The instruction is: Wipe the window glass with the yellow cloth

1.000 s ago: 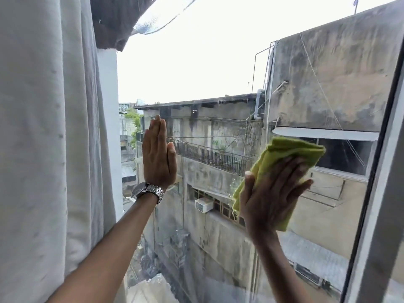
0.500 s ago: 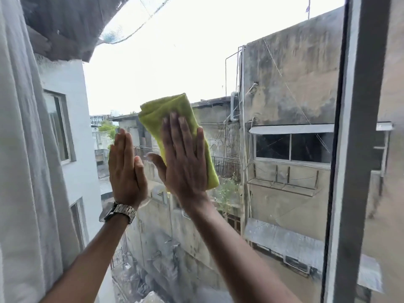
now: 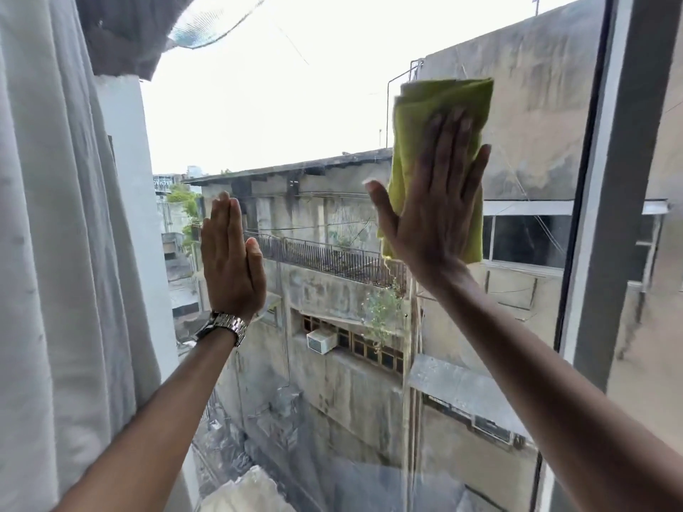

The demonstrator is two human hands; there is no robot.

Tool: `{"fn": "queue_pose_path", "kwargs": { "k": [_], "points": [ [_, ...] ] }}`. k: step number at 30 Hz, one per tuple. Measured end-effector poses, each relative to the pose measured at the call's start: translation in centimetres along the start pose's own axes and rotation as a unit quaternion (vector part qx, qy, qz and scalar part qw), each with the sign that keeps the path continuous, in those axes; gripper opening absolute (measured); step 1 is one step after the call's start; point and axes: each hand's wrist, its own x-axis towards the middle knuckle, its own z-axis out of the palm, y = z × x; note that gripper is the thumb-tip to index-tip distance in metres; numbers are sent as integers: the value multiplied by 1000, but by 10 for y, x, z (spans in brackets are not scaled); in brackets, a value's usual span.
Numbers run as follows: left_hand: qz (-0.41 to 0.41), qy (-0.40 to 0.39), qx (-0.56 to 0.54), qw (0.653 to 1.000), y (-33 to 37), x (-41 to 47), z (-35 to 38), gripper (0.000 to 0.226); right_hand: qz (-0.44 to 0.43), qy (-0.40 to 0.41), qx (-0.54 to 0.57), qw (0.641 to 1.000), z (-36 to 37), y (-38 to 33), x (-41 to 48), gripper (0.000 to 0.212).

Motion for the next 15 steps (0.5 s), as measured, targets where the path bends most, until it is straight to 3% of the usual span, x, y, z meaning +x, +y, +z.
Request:
{"fn": "queue_pose_path", "kwargs": {
  "k": [4,6,9,12,15],
  "points": [
    [4,3,14,1000,-4,-3,3,54,-5,11,59,998,13,-50,39,107],
    [1,-10,45,999,-1,-3,1,53,-33,-19,93,995,14,-77,31,107],
    [-67,-15,87,994,25,-10,-12,47,-49,-89,134,986,2,-97,-9,102],
    [-119,7,-34,992,77,-35,-23,39,-40,-164,192,967,-15,-93,-56,86],
    [-192,-46,-222,955,129,-62,-27,33,9,-164,274,948,-30,-71,-90,61]
  ]
}}
